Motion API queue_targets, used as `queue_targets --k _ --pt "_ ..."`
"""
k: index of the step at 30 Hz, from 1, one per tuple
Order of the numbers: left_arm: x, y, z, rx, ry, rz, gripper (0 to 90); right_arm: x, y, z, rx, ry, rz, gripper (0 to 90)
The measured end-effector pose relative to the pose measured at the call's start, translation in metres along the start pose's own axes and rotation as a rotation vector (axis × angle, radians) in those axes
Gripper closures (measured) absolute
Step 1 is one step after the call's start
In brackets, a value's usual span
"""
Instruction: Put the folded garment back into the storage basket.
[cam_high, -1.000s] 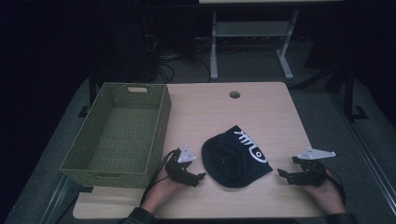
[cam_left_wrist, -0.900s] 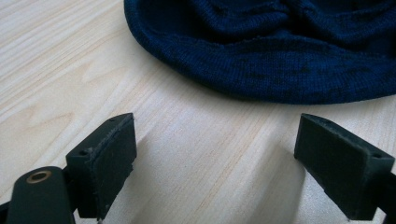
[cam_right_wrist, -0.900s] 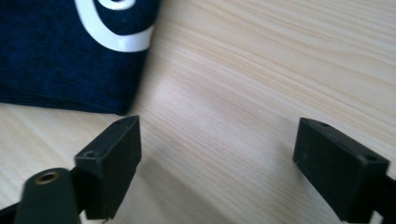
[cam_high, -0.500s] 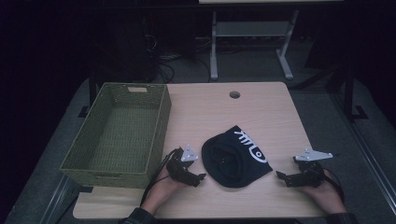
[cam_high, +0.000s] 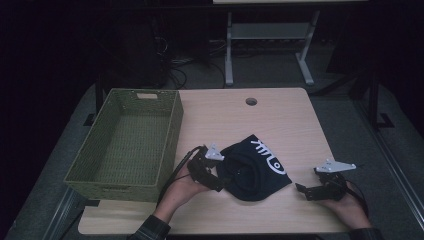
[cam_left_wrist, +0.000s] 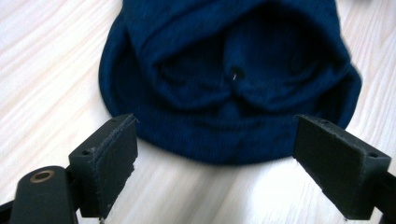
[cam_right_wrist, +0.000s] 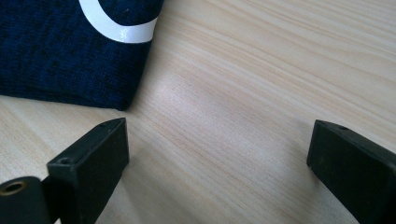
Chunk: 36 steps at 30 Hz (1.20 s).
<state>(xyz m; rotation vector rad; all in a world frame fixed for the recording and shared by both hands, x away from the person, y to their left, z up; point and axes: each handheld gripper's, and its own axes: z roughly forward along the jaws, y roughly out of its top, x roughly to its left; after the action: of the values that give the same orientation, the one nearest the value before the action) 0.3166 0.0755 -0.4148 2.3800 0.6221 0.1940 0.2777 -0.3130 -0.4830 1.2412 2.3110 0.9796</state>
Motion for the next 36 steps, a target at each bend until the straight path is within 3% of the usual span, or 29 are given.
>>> queue_targets --k 6,8,15,22,28,33,36 --pt "-0.001 0.017 0.011 0.033 -0.034 0.033 15.7 0.0 0.0 0.0 0.001 0.0 0.001 5.3" --pt "-0.001 0.021 0.015 0.04 -0.046 0.027 15.8 0.0 0.0 0.0 0.004 0.002 0.005 5.3" --pt "-0.003 0.032 0.036 0.091 -0.051 0.054 16.9 0.0 0.0 0.0 0.003 0.001 0.005 5.3" --pt "-0.003 0.033 0.061 0.15 -0.063 0.059 16.9 0.0 0.0 0.0 0.003 0.002 0.005 5.3" --pt "-0.005 0.028 0.072 0.165 -0.052 0.072 17.5 0.0 0.0 0.0 0.003 0.002 0.005 5.3" --pt "-0.005 0.027 0.071 0.161 -0.049 0.081 25.4 0.0 0.0 0.0 0.003 0.003 0.004 5.3" --pt "-0.006 0.026 0.069 0.154 -0.057 0.081 36.0 0.0 0.0 0.0 0.003 0.003 0.003 5.3"
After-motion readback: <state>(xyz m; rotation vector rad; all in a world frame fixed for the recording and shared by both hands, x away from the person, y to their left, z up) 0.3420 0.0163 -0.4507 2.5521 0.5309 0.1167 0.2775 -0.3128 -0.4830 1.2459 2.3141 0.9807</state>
